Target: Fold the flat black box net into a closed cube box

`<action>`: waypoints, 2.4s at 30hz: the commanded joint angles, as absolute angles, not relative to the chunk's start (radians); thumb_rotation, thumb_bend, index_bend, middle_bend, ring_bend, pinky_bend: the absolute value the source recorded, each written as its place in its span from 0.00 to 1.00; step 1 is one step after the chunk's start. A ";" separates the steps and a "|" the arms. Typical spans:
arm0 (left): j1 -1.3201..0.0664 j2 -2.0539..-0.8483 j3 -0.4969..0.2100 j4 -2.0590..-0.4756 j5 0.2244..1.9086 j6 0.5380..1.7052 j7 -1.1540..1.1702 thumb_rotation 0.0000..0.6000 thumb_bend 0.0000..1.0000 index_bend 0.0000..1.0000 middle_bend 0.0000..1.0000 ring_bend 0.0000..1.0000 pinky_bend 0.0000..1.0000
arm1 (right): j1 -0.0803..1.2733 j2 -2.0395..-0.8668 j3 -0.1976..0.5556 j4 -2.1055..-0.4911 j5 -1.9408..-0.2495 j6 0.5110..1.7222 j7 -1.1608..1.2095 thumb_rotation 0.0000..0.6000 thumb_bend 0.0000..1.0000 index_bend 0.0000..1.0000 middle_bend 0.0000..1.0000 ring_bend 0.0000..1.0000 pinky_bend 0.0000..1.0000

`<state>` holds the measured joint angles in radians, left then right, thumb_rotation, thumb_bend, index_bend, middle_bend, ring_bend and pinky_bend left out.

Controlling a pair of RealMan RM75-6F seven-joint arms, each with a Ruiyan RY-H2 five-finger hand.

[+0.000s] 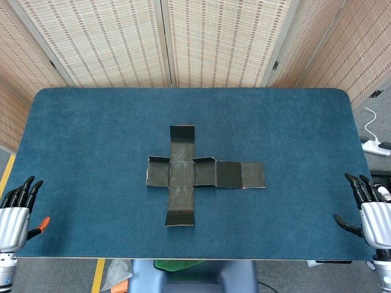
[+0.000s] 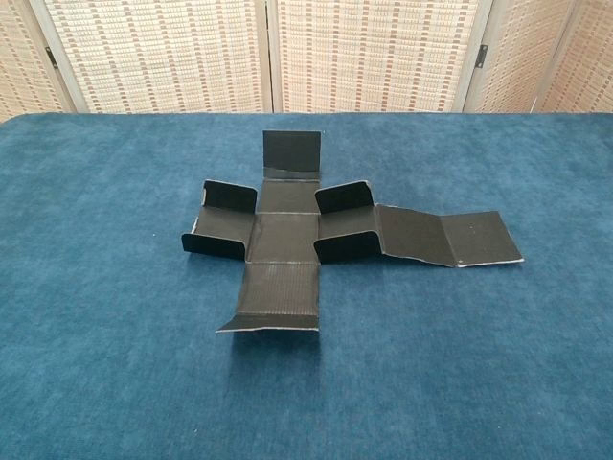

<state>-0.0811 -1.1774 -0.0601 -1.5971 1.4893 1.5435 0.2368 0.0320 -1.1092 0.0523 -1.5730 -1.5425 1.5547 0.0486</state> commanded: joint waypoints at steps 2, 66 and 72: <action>-0.091 -1.179 -0.061 -1.604 1.483 1.522 0.251 1.00 0.22 0.15 0.14 0.16 0.19 | 0.039 -1.110 0.051 -1.574 -1.542 1.539 0.047 1.00 0.17 0.00 0.13 0.07 0.28; -0.156 -1.187 -0.066 -1.563 1.481 1.440 0.228 1.00 0.22 0.15 0.14 0.16 0.19 | 0.953 -1.584 0.243 -1.446 -0.233 0.814 -0.726 1.00 0.12 0.00 0.03 0.73 0.95; -0.157 -1.188 -0.065 -1.556 1.471 1.434 0.223 1.00 0.22 0.14 0.13 0.16 0.19 | 1.012 -1.617 0.231 -1.393 -0.158 0.788 -0.733 1.00 0.12 0.00 0.03 0.73 0.95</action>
